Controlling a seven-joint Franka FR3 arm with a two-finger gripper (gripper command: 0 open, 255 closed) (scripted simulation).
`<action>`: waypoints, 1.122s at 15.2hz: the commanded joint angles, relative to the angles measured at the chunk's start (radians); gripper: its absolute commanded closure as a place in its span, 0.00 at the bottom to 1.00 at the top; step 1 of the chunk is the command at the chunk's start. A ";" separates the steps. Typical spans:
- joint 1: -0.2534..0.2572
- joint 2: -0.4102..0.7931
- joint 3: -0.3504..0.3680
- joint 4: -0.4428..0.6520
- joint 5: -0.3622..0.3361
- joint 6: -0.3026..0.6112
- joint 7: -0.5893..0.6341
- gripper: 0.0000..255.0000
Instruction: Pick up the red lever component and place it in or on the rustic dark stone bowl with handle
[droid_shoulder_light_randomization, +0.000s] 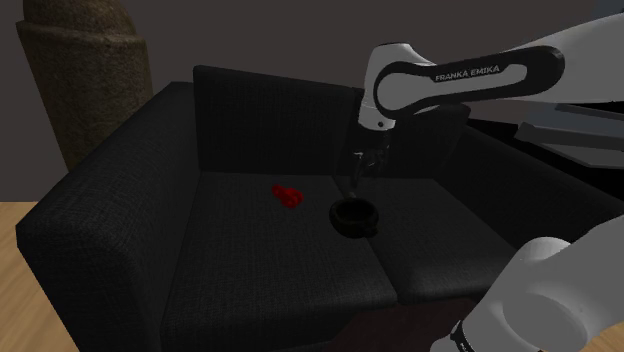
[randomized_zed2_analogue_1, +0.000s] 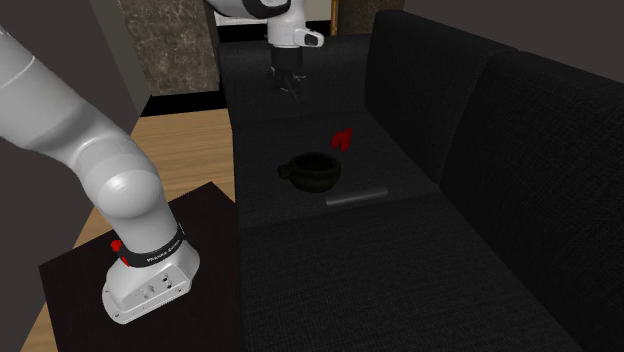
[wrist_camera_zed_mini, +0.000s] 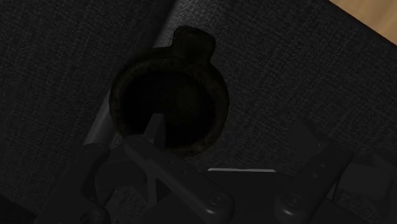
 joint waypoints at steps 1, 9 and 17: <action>0.002 0.077 0.002 0.035 0.003 0.051 0.004 0.00; 0.005 0.375 0.003 0.212 0.012 0.201 0.007 0.00; 0.006 0.676 0.006 0.475 0.020 0.269 0.006 0.00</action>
